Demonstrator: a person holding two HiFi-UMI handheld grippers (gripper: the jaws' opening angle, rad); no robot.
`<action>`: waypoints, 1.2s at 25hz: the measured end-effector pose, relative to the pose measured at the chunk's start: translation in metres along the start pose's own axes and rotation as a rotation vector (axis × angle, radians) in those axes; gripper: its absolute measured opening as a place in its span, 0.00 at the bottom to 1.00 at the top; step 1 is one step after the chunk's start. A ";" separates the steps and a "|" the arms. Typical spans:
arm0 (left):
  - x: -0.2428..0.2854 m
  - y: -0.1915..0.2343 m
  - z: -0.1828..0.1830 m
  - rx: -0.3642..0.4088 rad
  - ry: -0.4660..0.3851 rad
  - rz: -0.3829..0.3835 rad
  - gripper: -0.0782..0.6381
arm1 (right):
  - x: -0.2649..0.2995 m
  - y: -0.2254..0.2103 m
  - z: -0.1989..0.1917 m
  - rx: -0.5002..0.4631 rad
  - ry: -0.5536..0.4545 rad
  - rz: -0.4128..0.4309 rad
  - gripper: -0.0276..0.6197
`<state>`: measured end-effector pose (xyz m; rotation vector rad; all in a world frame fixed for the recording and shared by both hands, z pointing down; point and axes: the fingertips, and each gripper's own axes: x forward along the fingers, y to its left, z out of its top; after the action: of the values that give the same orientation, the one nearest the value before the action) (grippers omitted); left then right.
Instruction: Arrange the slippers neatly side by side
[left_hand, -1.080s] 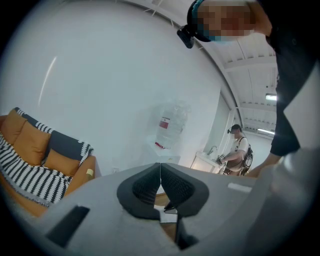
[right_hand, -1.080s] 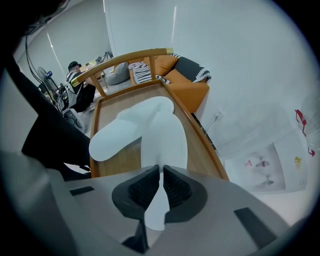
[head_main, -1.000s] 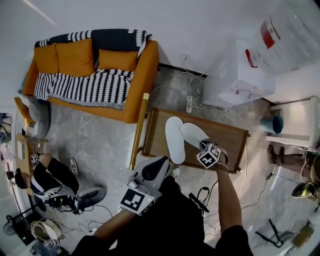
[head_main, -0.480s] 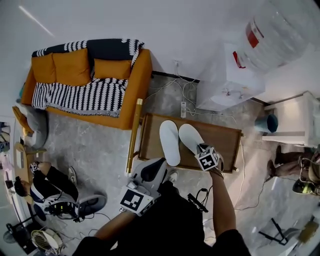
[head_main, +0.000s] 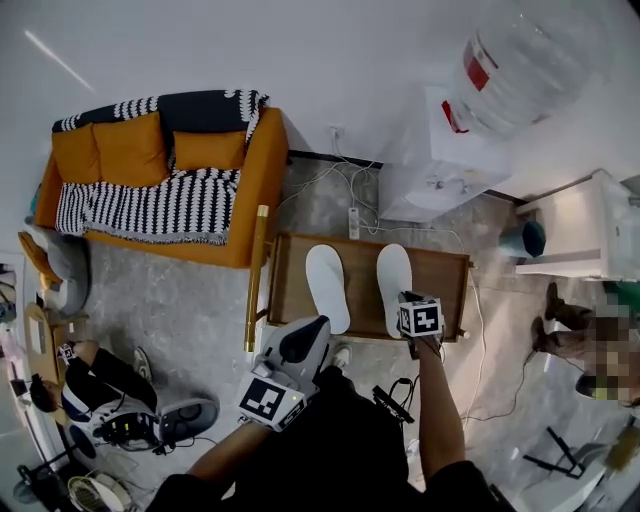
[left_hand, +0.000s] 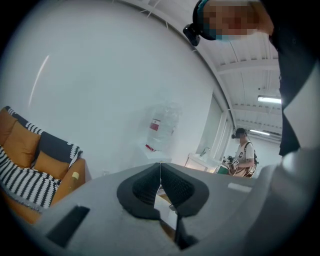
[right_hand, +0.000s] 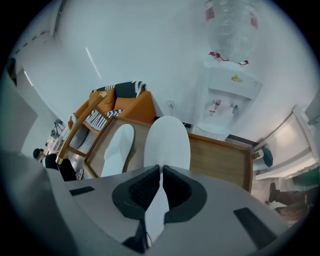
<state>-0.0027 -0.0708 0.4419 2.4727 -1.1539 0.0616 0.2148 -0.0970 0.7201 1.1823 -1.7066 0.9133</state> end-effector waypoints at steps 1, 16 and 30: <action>0.001 -0.001 0.000 0.001 0.002 -0.003 0.13 | 0.001 -0.005 -0.002 0.020 0.000 -0.009 0.08; 0.011 0.006 -0.008 0.004 0.044 -0.007 0.13 | 0.037 -0.047 -0.044 0.247 0.089 -0.065 0.08; 0.007 0.009 -0.010 -0.007 0.042 -0.001 0.13 | 0.044 -0.046 -0.045 0.265 0.088 -0.055 0.16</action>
<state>-0.0029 -0.0772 0.4561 2.4544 -1.1338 0.1087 0.2603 -0.0843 0.7819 1.3332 -1.5086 1.1661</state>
